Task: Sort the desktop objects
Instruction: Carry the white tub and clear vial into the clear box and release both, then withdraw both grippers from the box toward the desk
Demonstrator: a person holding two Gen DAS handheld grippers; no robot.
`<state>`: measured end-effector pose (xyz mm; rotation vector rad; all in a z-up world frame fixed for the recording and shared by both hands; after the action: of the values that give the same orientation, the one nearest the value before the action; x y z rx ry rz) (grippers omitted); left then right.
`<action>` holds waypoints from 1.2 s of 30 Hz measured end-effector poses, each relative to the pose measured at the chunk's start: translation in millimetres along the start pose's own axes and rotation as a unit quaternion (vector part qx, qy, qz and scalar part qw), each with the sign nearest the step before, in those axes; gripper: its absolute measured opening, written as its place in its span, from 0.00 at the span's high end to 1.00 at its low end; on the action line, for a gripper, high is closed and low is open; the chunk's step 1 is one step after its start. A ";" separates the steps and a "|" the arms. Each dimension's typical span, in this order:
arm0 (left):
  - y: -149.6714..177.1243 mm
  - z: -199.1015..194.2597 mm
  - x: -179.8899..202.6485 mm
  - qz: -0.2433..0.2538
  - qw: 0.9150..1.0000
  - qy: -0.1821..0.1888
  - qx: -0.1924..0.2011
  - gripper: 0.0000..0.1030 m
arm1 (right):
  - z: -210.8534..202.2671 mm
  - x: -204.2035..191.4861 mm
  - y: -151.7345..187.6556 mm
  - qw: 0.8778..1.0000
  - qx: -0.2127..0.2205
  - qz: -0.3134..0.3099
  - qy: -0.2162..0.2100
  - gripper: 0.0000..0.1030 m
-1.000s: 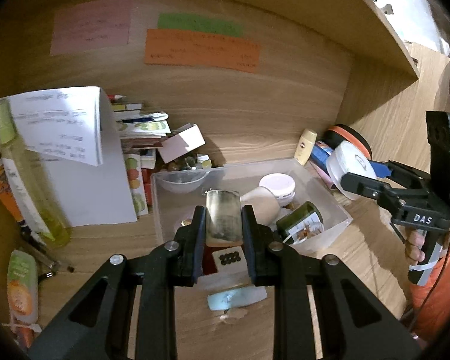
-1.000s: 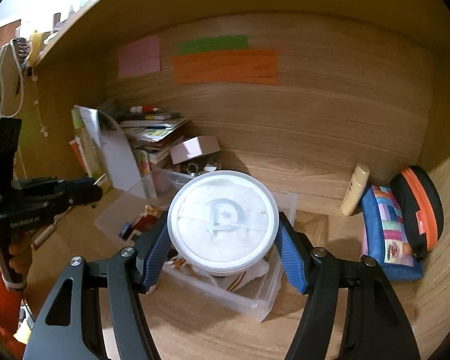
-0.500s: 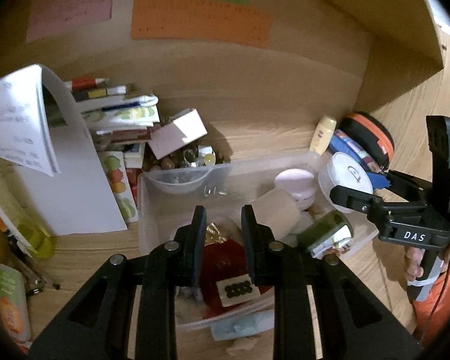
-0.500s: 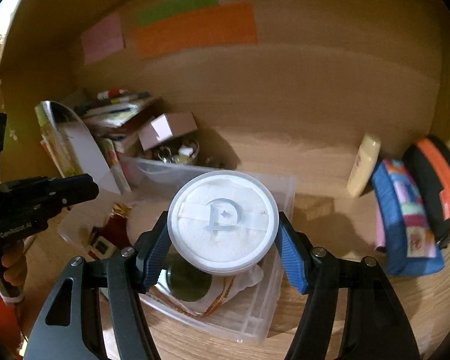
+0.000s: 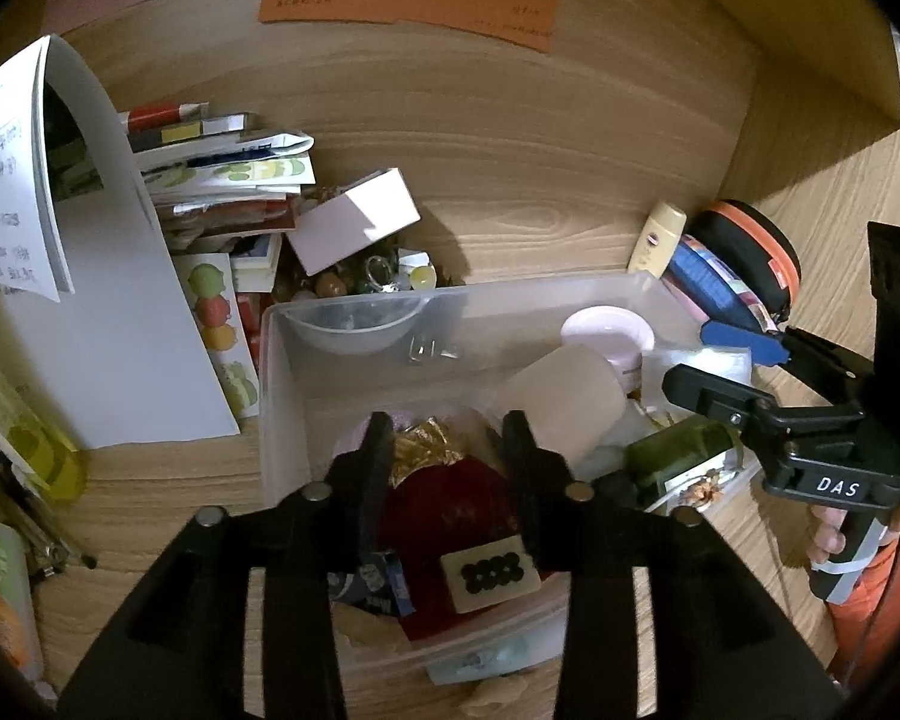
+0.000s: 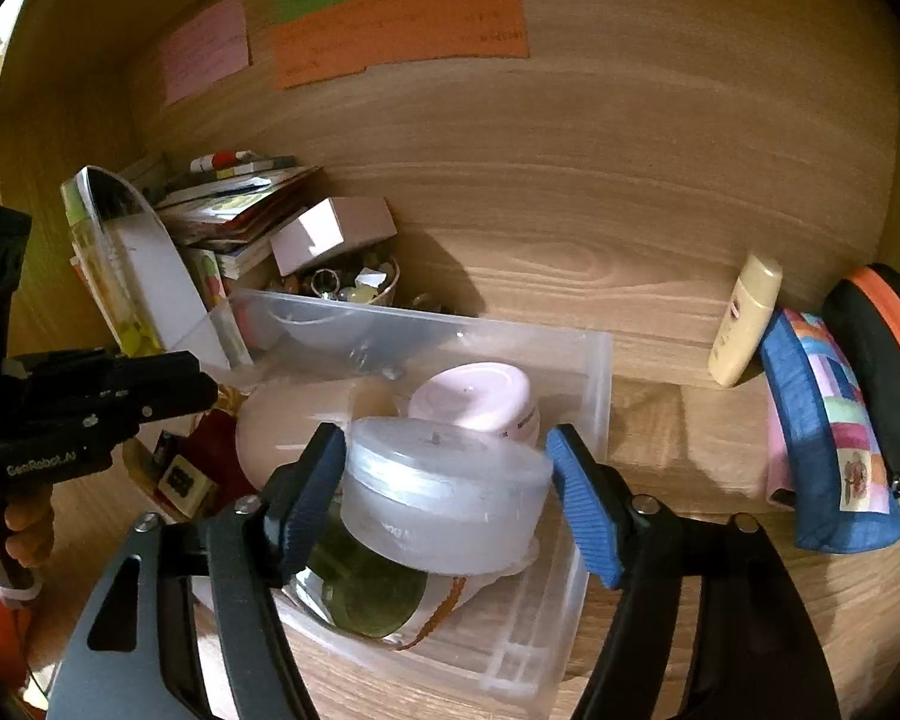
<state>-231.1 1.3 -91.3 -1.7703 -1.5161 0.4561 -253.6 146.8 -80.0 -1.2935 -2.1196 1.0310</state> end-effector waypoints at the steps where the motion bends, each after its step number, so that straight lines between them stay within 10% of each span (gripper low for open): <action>1: -0.4 -1.3 0.3 0.001 1.000 0.000 0.003 0.59 | -1.1 -0.5 -0.7 1.000 0.003 -0.002 0.002 0.31; 18: -1.7 -44.6 -7.1 -0.016 0.999 -0.010 0.032 0.38 | -53.1 -18.2 -17.1 0.998 0.060 -0.017 0.009 0.20; 21: 14.5 -51.3 -11.3 -0.022 0.999 -0.021 0.024 0.24 | -66.7 -25.8 -14.3 0.997 0.068 -0.027 0.013 0.20; 36: 88.4 -19.6 17.0 -0.014 0.996 -0.048 -0.067 0.24 | -88.4 -49.0 38.8 0.997 0.053 -0.051 -0.001 0.20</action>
<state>-153.0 9.8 -139.4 -1.8507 -1.6708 0.4405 -148.2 146.4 -55.4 -1.1227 -2.0797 1.0856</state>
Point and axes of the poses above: each gripper's, at about its wrist camera, not at the fingertips, and z roughly the way its jaws point, x to its right, y to its underside, the point moved 7 cm from there along z, roughly the way its jaws point, and after that the axes turned 4 degrees about -z, right-handed, at the moved point
